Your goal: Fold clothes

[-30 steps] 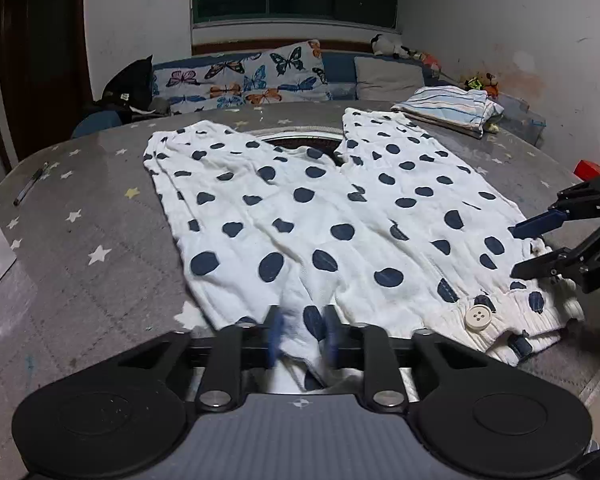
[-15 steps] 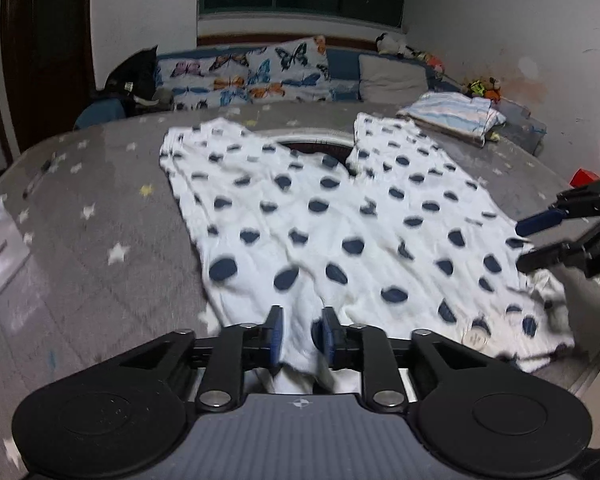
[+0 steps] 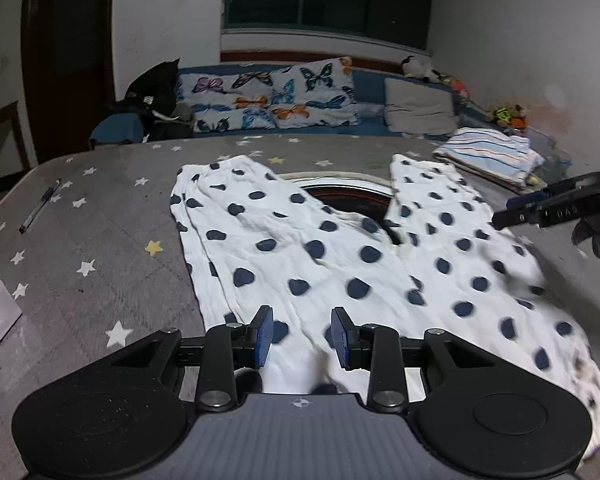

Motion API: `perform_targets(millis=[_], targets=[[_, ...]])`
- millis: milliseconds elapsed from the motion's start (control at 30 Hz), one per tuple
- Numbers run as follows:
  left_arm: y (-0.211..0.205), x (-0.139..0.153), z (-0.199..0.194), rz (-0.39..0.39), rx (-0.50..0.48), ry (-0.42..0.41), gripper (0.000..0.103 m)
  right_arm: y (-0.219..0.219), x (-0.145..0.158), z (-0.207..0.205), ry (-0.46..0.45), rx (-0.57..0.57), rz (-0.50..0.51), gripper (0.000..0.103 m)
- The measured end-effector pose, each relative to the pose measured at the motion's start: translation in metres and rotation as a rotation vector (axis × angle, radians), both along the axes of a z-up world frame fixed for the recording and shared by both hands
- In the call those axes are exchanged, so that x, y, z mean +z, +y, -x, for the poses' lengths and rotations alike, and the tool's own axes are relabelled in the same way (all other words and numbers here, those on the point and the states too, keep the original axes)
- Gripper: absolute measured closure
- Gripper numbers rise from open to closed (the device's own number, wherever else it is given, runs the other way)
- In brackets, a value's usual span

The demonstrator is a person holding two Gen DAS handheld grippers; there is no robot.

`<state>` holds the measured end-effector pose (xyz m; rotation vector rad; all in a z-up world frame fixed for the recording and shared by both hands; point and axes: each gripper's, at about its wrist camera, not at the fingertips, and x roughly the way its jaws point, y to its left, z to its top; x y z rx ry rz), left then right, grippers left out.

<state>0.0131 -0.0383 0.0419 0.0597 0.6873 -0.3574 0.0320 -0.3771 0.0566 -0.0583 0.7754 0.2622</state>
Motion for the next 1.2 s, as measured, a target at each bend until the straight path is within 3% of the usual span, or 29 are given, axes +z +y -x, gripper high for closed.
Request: perform_targets(millis=[333, 400, 500, 733, 900, 1033, 1200], targets=[[0.004, -0.02, -0.026, -0.03, 0.028, 0.056, 0.068, -0.023, -0.038, -0.072, 0.048, -0.1, 0.019, 0.047], [0.005, -0.022, -0.028, -0.034, 0.033, 0.061, 0.063, -0.03, -0.041, -0.074, 0.048, -0.123, 0.033, 0.048], [0.006, -0.023, -0.03, -0.034, 0.037, 0.064, 0.062, -0.035, -0.038, -0.078, 0.04, -0.142, 0.094, 0.048], [0.003, -0.025, -0.035, -0.045, 0.035, 0.06, 0.059, -0.033, -0.023, -0.113, 0.009, -0.095, 0.048, 0.048], [0.001, -0.025, -0.037, -0.052, 0.03, 0.058, 0.055, -0.023, -0.034, -0.149, 0.031, -0.075, 0.051, 0.048], [-0.002, -0.025, -0.037, -0.067, 0.025, 0.056, 0.053, -0.021, -0.044, -0.168, 0.018, -0.094, 0.083, 0.045], [-0.009, -0.018, -0.025, -0.061, -0.014, 0.039, 0.052, -0.031, -0.031, -0.169, 0.007, -0.155, 0.111, 0.045]])
